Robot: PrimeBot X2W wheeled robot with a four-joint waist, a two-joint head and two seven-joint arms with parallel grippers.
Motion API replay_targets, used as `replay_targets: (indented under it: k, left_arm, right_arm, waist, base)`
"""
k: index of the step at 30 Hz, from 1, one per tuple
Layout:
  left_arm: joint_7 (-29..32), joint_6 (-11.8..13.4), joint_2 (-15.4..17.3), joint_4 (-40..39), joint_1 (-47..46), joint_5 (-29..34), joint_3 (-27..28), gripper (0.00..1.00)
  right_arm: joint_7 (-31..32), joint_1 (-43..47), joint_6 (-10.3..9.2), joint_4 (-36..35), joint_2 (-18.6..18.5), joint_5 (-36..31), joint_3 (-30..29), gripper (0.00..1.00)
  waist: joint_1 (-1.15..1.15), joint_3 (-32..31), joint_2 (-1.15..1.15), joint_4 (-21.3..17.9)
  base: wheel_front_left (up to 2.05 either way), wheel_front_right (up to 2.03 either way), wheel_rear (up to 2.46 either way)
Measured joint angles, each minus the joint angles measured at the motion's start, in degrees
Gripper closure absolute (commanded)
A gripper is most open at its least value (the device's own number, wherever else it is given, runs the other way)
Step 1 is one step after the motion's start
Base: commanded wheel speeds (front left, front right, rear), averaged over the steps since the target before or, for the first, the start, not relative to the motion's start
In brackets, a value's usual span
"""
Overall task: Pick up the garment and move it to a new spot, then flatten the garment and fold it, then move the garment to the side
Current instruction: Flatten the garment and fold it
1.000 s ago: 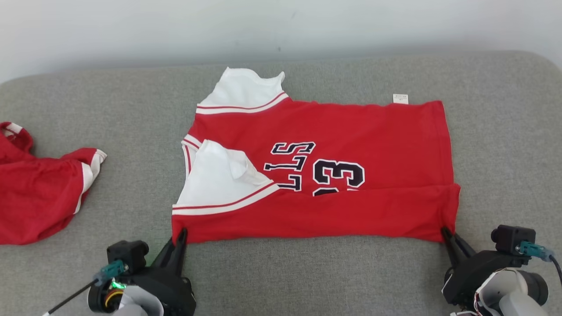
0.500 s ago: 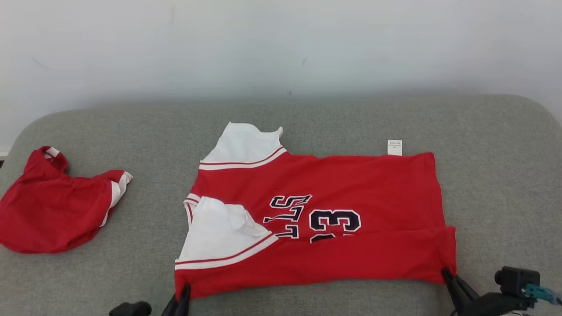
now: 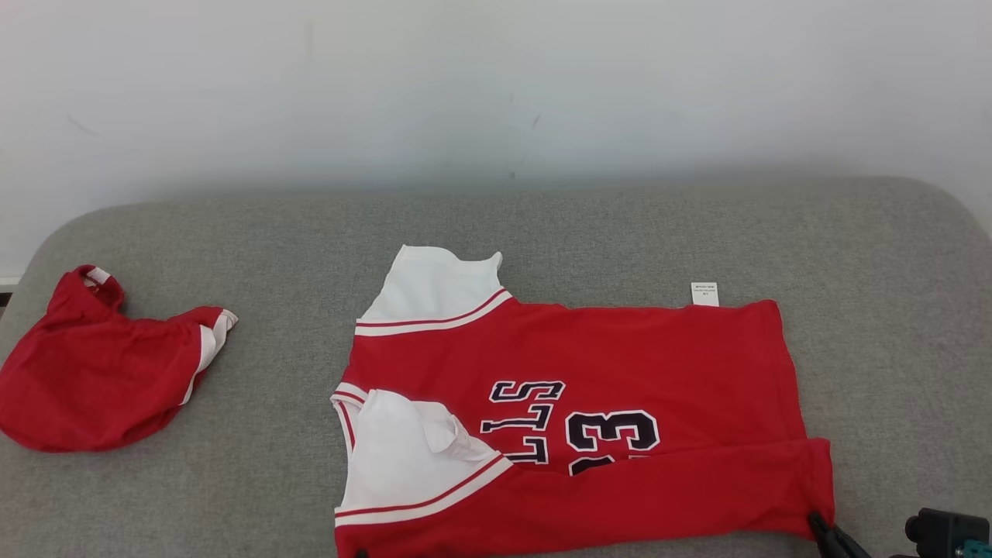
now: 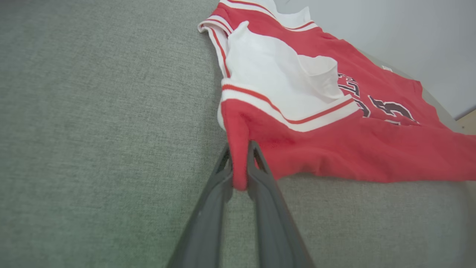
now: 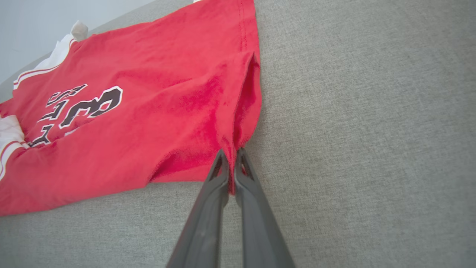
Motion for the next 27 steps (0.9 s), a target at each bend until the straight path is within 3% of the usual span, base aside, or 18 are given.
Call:
replay_targets:
  k: [1,5,16,27]
  left_arm:
    - [0.0,-0.01,-0.23,0.05,0.0,0.22,0.04,0.0]
    - [0.0,0.52,-0.24,-1.19,-0.08,3.45,1.46,0.0]
    - [0.0,2.02,-0.6,-11.83,0.65,12.72,13.71,0.0]
    - [0.0,2.49,-0.55,-17.57,0.49,17.93,18.27,0.0]
  right_arm:
    - [0.07,0.05,0.0,-0.26,0.55,-0.41,-0.36,0.0]
    - [-1.0,0.14,-0.01,-2.01,1.83,-2.08,-1.49,0.0]
    - [-11.73,-1.76,-0.01,-8.08,4.07,-8.91,-5.41,0.0]
    - [-17.66,-1.63,0.0,-12.47,7.13,-14.49,-4.58,0.0]
  waist:
    - [0.0,-0.08,0.0,0.02]
    - [0.0,-0.39,0.0,0.14]
    - [0.01,-1.39,0.0,-0.12]
    - [0.01,-2.54,0.0,-0.53]
  base:
    - [0.0,0.0,0.0]
    - [0.0,0.0,0.0]
    - [0.0,0.0,0.0]
    - [0.0,0.0,0.0]
